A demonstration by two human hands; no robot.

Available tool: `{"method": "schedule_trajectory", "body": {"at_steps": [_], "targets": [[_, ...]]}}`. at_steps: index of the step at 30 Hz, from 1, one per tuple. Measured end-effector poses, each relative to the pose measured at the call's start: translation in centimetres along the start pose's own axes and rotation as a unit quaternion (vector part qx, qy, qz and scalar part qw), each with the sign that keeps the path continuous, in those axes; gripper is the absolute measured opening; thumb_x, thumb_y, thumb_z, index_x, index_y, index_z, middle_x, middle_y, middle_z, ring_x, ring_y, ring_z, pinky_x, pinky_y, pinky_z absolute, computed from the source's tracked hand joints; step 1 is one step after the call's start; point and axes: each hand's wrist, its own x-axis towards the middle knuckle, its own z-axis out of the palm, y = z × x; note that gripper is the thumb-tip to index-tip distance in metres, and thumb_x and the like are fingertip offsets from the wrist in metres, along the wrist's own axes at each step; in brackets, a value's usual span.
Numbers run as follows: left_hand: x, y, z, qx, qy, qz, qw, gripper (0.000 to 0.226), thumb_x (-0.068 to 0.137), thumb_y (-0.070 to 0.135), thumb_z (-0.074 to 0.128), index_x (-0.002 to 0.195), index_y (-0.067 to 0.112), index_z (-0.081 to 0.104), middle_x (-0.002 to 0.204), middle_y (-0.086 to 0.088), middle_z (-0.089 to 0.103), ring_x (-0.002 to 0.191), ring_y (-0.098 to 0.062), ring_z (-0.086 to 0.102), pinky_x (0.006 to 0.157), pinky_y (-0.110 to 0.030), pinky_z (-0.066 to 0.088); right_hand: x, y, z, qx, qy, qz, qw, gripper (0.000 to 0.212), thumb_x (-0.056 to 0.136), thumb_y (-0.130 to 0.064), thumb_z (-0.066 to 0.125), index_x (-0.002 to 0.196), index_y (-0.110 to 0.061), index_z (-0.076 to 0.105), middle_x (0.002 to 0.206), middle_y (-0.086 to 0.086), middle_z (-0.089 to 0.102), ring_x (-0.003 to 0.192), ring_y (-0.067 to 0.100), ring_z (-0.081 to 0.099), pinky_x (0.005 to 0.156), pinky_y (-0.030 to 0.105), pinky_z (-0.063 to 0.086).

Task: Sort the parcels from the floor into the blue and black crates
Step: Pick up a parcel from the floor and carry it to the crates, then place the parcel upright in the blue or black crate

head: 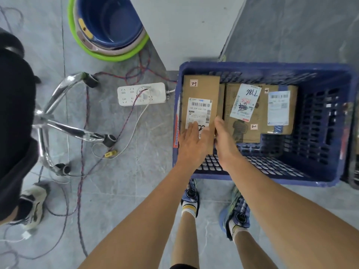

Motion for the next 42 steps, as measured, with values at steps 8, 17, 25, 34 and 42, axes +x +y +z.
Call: {"method": "schedule_trajectory", "body": {"at_steps": [8,17,25,34,42], "targets": [[0.7,-0.3,0.4,0.031,-0.001,0.011,0.999,0.073,0.095,0.063,0.02,0.157,0.027,0.037,0.168,-0.001,0.027,0.156,-0.02,0.014,0.127,-0.047,0.009,0.1,-1.7,-0.2,-0.056,-0.033,0.035,0.997,0.082,0.095,-0.083,0.032,0.166,-0.043,0.019,0.174,-0.015,0.017,0.16,0.011,0.015,0.13,0.049,0.007],[-3.7,5.1,-0.7,-0.07,0.015,-0.019,0.997,0.058,0.107,0.052,0.033,0.159,0.026,0.034,0.166,0.002,0.031,0.152,-0.018,0.027,0.117,-0.033,0.019,-5.0,-5.8,-2.0,-0.007,0.0,-0.016,1.0,0.075,0.099,-0.077,0.038,0.163,-0.039,0.031,0.171,-0.014,0.028,0.156,0.008,0.025,0.13,0.045,0.016],[-15.0,18.8,-2.1,-0.161,0.019,0.019,0.987,0.06,0.103,0.064,0.036,0.154,0.035,0.039,0.158,0.006,0.041,0.146,-0.019,0.038,0.113,-0.035,0.026,-19.6,-16.0,-7.4,0.088,0.014,-0.133,0.987,0.092,0.079,-0.079,0.045,0.162,-0.041,0.033,0.169,-0.015,0.03,0.155,0.006,0.028,0.129,0.038,0.02],[-30.6,34.4,-2.5,-0.165,-0.029,0.121,0.978,0.074,0.092,0.079,0.042,0.153,0.038,0.043,0.16,0.009,0.041,0.142,-0.013,0.042,0.123,-0.046,0.029,-38.9,-28.4,-14.7,0.114,0.068,-0.274,0.952,0.084,0.088,-0.076,0.04,0.164,-0.042,0.028,0.173,-0.016,0.02,0.158,0.005,0.019,0.125,0.03,0.02],[-42.8,42.6,-2.0,-0.1,-0.151,0.238,0.954,0.105,0.069,0.098,0.04,0.156,0.041,0.037,0.162,0.014,0.036,0.133,-0.004,0.043,0.122,-0.05,0.029,-54.5,-32.9,-18.5,0.166,0.192,-0.372,0.893,0.073,0.097,-0.073,0.035,0.162,-0.043,0.03,0.17,-0.017,0.028,0.156,0.005,0.025,0.127,0.033,0.021]]}}
